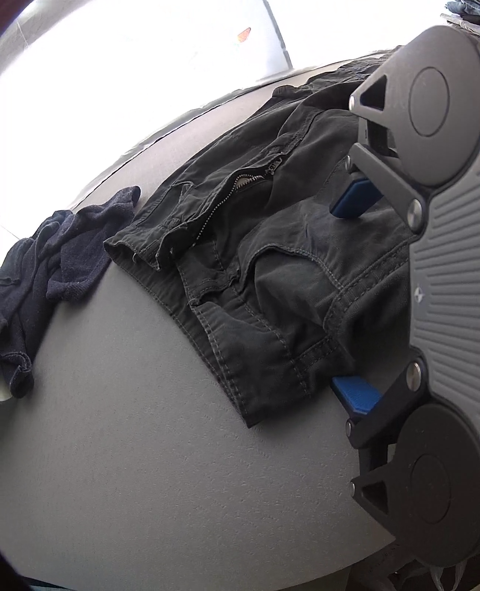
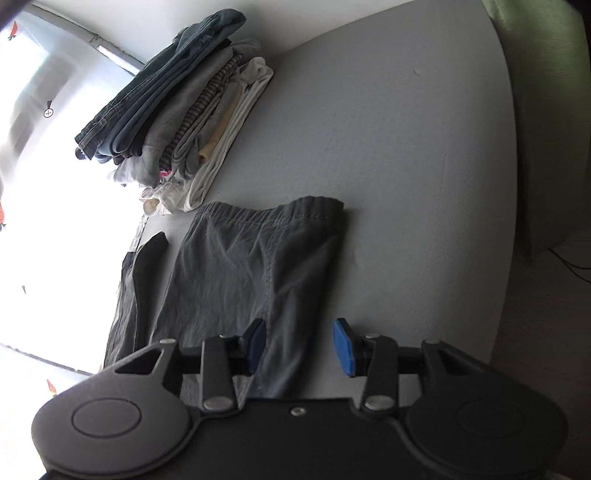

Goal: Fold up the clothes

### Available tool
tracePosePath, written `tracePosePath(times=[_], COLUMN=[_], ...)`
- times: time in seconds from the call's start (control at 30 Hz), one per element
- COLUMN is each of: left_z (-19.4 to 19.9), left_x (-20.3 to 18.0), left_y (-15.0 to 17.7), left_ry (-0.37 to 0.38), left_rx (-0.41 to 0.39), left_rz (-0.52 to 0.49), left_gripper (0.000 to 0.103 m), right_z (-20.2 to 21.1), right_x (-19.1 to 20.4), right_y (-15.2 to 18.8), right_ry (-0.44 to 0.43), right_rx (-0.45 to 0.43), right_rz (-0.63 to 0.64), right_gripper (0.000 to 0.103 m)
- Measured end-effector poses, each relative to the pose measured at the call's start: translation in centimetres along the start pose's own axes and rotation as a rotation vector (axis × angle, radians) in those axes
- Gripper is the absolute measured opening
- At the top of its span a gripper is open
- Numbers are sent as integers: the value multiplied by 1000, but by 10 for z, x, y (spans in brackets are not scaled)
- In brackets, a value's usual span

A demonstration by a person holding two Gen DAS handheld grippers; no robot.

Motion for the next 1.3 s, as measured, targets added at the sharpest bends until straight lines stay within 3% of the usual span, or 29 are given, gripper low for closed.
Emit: tracePosePath(times=[0.13, 0.2, 0.3, 0.4, 0.5, 0.6, 0.7, 0.83, 0.87, 0.93, 1.0, 1.03, 1.1, 1.17, 1.3], left_z=[-1, 1, 6, 24, 49, 61, 53, 22, 21, 29, 39, 47, 59, 65, 56], left_x=[-2, -3, -4, -16, -35, -37, -26, -11, -11, -15, -19, -22, -28, -38, -66], left_y=[-5, -9, -13, -19, -25, -24, -16, 4, 5, 0, -8, -15, -26, -33, -32], left_ry=[-34, -26, 11, 27, 49, 49, -2, -189, -198, -199, -193, -188, -185, -178, -147], left_rx=[8, 18, 2, -60, -122, -151, -129, -29, -25, -37, -84, -129, -193, -232, -231], left_rz=[14, 29, 86, 88, 20, -17, -58, -157, -164, -177, -181, -179, -181, -198, -245], left_gripper=[74, 54, 32, 24, 24, 24, 26, 34, 35, 40, 54, 57, 67, 68, 74], right_z=[-16, -25, -39, -28, -1, 33, 39, 6, 2, 1, 8, 12, 14, 12, -9], right_x=[-4, 2, 17, 38, 67, 81, 65, 32, 30, 30, 34, 37, 47, 62, 90], right_y=[-21, -29, -38, -47, -59, -68, -70, -54, -50, -47, -51, -54, -61, -66, -68], right_ry=[-35, -18, -34, -81, -169, -198, -105, 132, 173, 217, 198, 175, 163, 142, 22], right_rx=[-7, -25, 7, -35, -97, -174, -168, -20, -11, -16, -54, -82, -118, -137, -101], right_rz=[-54, -29, -22, 33, 142, 213, 240, 274, 298, 301, 243, 217, 217, 244, 212], right_gripper=[52, 49, 6, 4, 3, 3, 3, 6, 7, 25, 41, 44, 44, 45, 45])
Point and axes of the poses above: each gripper's, at about its wrist camera, not at the fingertips, and z roughly against the way its jaws point, x to its left, y to its underside, the point moved 1 cm from there along -z, roughly the way its jaws point, and after that the axes turned 5 degrees about -x, right-handed, at the moved point
